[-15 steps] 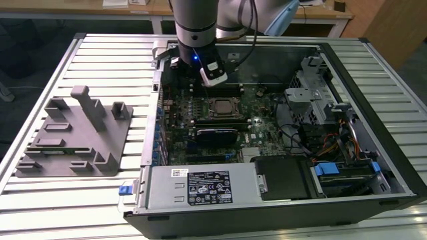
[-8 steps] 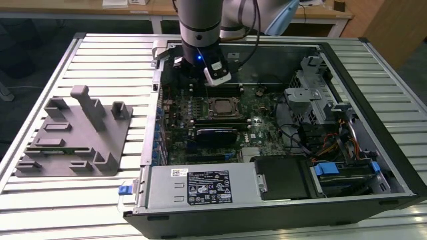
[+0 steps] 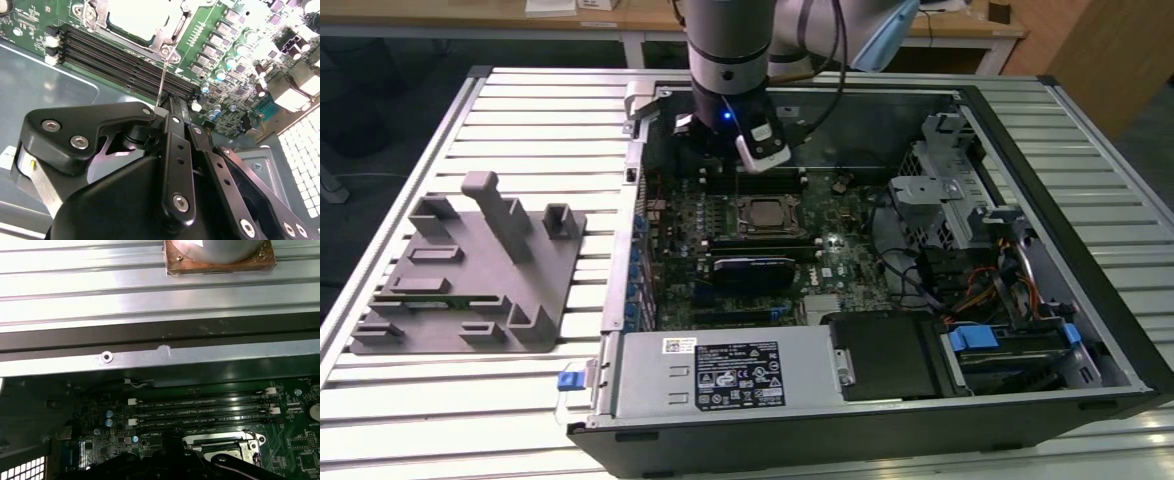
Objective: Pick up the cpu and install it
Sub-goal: 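Install the first cpu locking lever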
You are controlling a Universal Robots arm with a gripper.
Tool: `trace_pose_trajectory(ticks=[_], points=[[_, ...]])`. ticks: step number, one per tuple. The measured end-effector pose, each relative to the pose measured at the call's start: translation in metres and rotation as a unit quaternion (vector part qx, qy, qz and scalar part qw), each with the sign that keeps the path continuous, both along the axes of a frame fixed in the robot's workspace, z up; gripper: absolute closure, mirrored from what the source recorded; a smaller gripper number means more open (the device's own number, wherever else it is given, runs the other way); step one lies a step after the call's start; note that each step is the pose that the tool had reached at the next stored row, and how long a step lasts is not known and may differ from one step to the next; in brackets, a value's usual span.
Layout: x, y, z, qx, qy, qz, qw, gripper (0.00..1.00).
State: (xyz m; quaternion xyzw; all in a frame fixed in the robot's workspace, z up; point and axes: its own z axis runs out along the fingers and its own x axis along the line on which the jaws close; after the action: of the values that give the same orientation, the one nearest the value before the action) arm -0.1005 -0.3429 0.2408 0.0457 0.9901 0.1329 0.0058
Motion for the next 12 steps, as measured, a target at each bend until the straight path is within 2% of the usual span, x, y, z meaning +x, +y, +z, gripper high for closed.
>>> trace_pose_trajectory(ticks=[12], points=[[0.0082,0.0000,0.0000,0.0000,0.0000,0.000,1.0000,0.89]])
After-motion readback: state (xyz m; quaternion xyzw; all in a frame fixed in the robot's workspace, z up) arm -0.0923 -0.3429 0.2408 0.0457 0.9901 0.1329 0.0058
